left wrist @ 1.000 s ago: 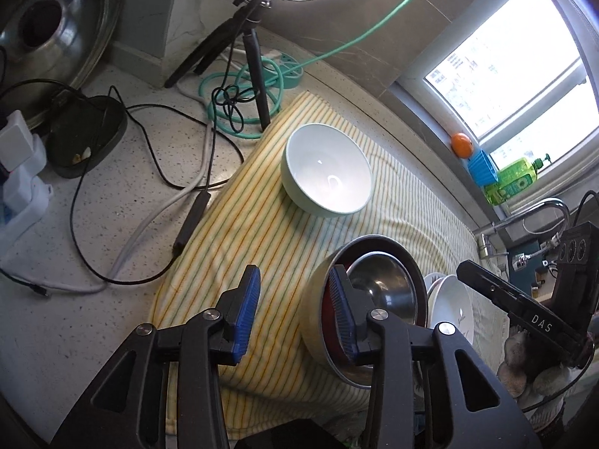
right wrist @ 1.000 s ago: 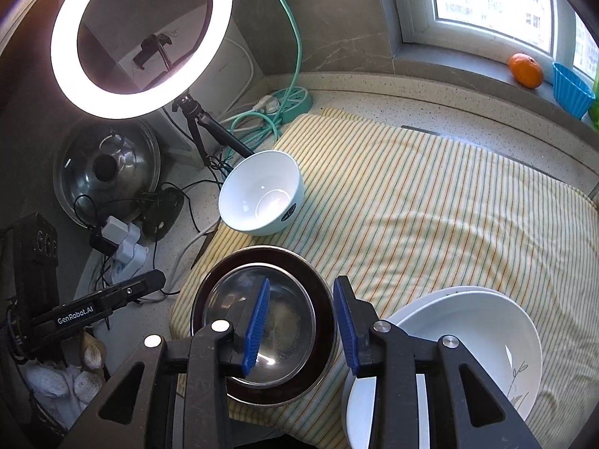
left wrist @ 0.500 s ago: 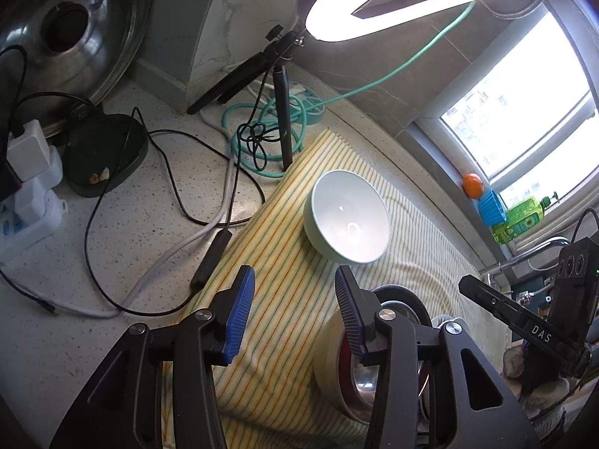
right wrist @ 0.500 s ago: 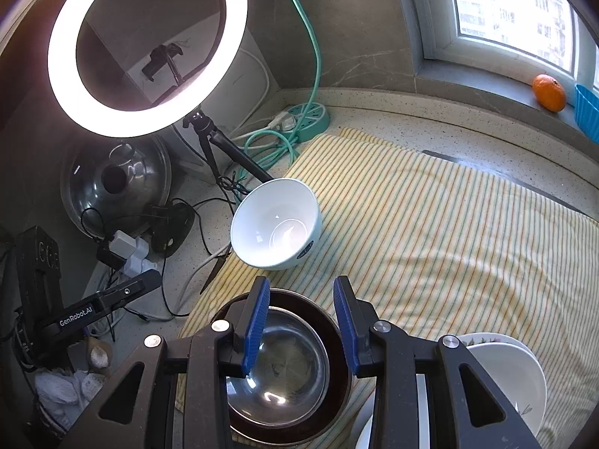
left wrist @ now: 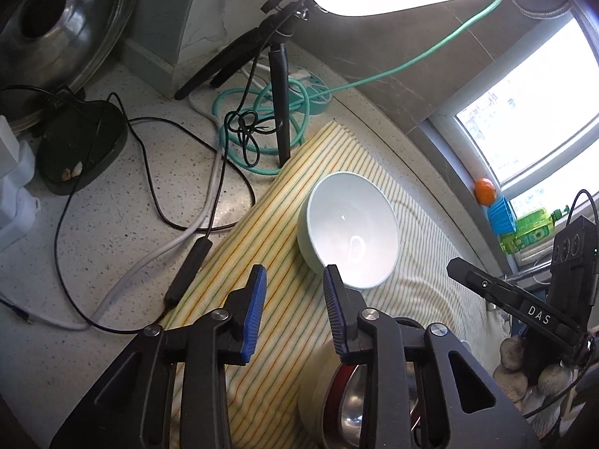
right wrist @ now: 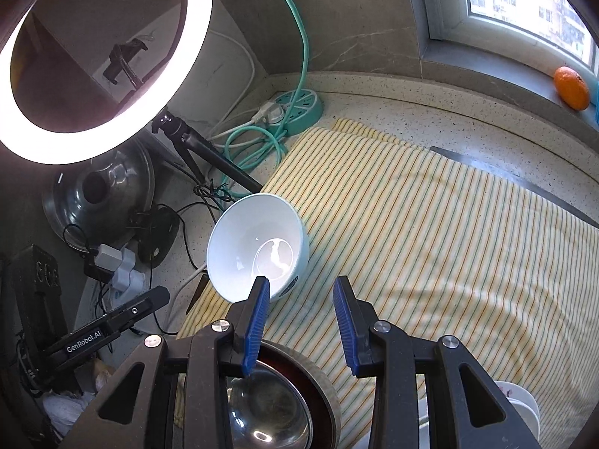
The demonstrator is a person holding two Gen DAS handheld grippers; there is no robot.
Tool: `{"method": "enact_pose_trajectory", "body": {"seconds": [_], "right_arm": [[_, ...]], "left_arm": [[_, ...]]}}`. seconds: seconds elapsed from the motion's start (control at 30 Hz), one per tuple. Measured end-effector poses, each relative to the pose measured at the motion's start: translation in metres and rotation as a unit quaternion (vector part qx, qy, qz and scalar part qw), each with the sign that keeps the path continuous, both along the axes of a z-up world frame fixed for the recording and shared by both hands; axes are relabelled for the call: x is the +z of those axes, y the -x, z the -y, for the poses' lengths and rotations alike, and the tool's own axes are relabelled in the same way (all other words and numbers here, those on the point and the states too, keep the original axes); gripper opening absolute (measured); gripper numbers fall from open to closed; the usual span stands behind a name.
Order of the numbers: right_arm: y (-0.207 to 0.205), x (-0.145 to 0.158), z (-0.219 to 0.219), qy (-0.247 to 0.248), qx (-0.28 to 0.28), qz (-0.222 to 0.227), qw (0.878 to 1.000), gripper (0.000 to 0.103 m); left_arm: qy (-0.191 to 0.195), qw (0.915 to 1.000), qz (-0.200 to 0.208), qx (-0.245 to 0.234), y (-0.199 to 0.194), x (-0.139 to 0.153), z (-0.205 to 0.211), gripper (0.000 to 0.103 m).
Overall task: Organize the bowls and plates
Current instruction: 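Raise both grippers and move them to the white ceramic bowl's rim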
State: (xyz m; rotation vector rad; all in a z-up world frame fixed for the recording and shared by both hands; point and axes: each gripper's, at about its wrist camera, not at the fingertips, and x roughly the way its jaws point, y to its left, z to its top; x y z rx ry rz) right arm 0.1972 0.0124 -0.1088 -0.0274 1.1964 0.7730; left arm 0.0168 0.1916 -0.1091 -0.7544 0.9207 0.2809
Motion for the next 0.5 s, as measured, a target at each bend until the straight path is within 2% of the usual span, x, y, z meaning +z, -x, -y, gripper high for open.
{"method": "enact_pose_trajectory", "body": {"seconds": [0.1, 0.17, 0.5], "right_arm": [[-0.009, -0.006, -0.007, -0.006, 0.003, -0.012, 1.0, 0.025], [-0.014, -0.011, -0.012, -0.01, 0.002, -0.022, 1.0, 0.024], [-0.034, -0.029, -0.033, -0.008, 0.004, -0.044, 0.999, 0.017]], "left_arm": [[0.013, 0.9999, -0.004, -0.004, -0.008, -0.007, -0.002, 0.019], [0.023, 0.9997, -0.004, -0.002, -0.012, -0.011, -0.003, 0.012], [0.032, 0.9995, -0.001, 0.0, -0.033, -0.015, -0.01, 0.012]]}}
